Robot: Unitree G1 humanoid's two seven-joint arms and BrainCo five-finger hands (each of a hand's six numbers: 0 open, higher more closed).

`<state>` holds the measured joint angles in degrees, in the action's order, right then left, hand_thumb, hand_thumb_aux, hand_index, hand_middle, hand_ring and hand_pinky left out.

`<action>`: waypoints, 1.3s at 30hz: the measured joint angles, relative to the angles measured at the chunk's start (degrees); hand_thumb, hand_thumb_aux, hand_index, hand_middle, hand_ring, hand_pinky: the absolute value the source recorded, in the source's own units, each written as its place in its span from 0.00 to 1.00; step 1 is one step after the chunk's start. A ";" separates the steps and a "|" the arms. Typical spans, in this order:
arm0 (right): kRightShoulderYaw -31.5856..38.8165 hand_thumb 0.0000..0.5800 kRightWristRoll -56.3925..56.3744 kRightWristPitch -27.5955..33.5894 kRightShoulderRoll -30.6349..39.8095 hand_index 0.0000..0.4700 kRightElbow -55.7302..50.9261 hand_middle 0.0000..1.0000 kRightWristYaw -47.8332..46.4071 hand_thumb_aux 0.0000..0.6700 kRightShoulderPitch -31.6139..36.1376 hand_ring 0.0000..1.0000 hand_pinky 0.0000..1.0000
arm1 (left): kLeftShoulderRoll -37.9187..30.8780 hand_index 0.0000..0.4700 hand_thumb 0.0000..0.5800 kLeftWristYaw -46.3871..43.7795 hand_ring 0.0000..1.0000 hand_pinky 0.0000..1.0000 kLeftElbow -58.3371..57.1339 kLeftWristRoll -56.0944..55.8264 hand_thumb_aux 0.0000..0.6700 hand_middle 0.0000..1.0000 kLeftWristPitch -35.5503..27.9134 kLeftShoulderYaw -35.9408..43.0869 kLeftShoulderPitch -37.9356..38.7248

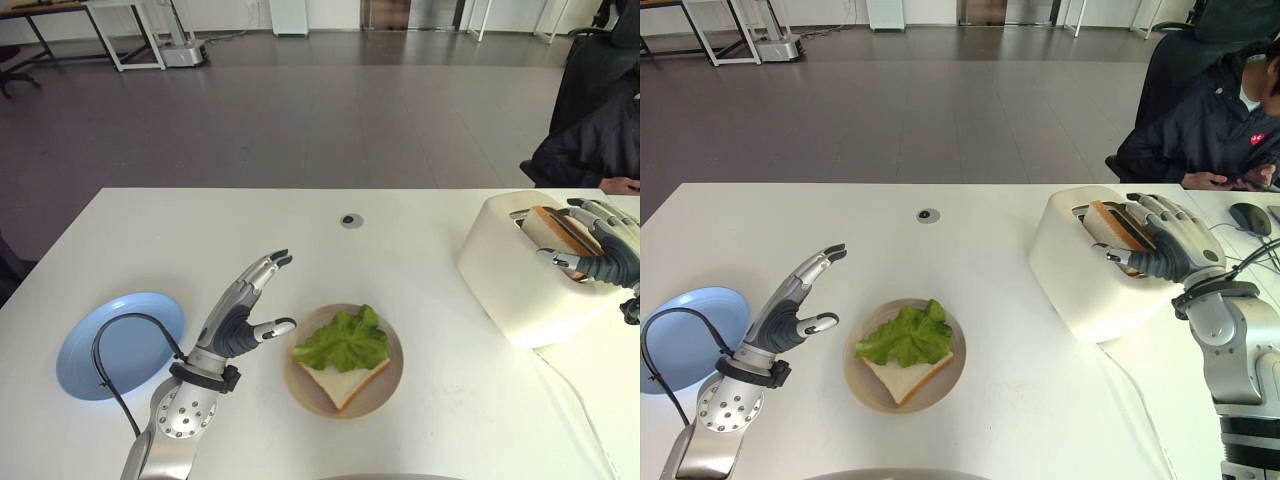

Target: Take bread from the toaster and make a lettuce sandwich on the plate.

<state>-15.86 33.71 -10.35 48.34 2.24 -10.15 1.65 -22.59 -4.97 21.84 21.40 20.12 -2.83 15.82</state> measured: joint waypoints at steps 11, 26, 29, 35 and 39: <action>-0.57 0.77 -1.08 1.93 1.07 0.52 -0.46 0.00 -0.94 0.52 -1.36 0.00 0.00 | 0.20 0.00 0.00 -0.22 0.00 0.00 0.73 0.06 0.00 0.00 -0.16 -0.08 0.28; 0.02 1.00 -11.32 2.76 -0.39 1.00 1.14 0.00 -4.18 1.00 -0.48 0.00 0.00 | 0.21 0.00 0.00 -0.41 0.00 0.00 1.05 0.19 0.00 0.00 -0.23 -0.43 1.02; -1.93 1.00 -13.97 3.71 -0.73 1.00 -1.47 0.00 -3.50 1.00 2.60 0.00 0.00 | 0.21 0.00 0.00 -0.32 0.00 0.00 1.03 0.43 0.00 0.00 -0.23 -0.49 1.15; -1.42 0.82 -15.40 2.54 0.09 0.58 -7.49 0.00 -3.40 0.58 7.53 0.00 0.00 | 0.83 0.00 0.00 0.68 0.00 0.00 1.03 0.79 0.00 0.00 -0.19 -0.80 1.75; -0.39 0.00 -15.34 1.96 0.08 0.00 -8.63 0.00 -3.16 0.00 7.53 0.00 0.00 | 1.21 0.00 0.00 0.74 0.00 0.00 1.12 1.07 0.00 0.00 -0.19 -1.19 2.01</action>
<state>-16.25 18.37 -8.40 48.42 -6.39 -13.31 9.19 -21.38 -4.23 22.96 22.47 19.92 -4.02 17.82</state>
